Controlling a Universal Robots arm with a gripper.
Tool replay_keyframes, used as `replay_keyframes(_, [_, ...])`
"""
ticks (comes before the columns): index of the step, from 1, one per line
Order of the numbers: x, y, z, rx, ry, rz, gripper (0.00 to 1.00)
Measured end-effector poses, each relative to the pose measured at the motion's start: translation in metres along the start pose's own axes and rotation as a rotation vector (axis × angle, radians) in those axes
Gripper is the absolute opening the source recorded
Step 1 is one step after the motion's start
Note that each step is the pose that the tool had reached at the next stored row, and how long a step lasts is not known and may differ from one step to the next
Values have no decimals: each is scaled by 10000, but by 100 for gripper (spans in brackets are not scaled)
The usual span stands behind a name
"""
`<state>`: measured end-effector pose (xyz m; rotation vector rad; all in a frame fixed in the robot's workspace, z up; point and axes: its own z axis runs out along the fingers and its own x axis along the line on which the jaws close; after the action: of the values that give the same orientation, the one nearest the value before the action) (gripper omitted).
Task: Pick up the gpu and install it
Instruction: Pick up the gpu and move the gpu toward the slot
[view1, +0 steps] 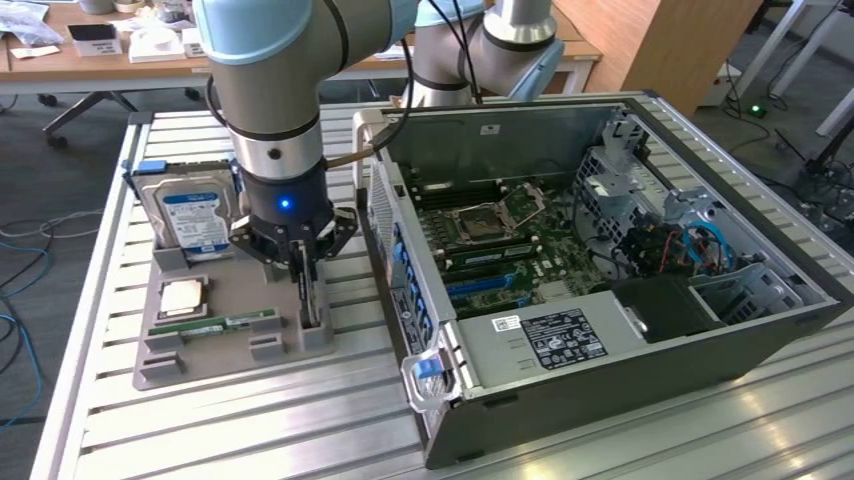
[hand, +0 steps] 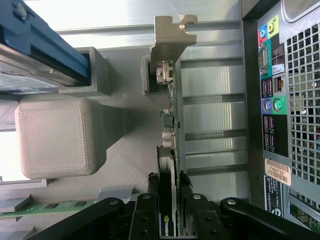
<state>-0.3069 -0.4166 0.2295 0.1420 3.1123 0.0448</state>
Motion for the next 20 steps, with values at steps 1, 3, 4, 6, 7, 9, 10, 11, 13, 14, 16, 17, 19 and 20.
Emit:
replay_keyframes(1, [0,0,0,0,0,0,27])
replay_keyframes(3, [0,0,0,0,0,0,27])
replay_keyframes(4, [0,0,0,0,0,0,27])
replay_keyframes(6, [0,0,0,0,0,-3,27])
replay_keyframes(7, [0,0,0,-1,0,-42,27])
replay_keyframes(9, [1,0,0,-5,5,-193,27])
replay_keyframes(10, [0,0,0,-6,6,-253,27])
replay_keyframes(11, [0,0,0,-7,8,-274,27])
replay_keyframes(13, [0,0,0,-7,8,-275,27])
replay_keyframes(14, [0,0,0,-7,8,-275,27])
replay_keyframes(16, [0,0,0,-7,8,-290,27])
replay_keyframes(17, [0,0,0,-7,9,-327,27])
replay_keyframes(19, [0,0,0,-10,12,-411,27])
replay_keyframes(20, [0,0,0,-10,12,-413,27])
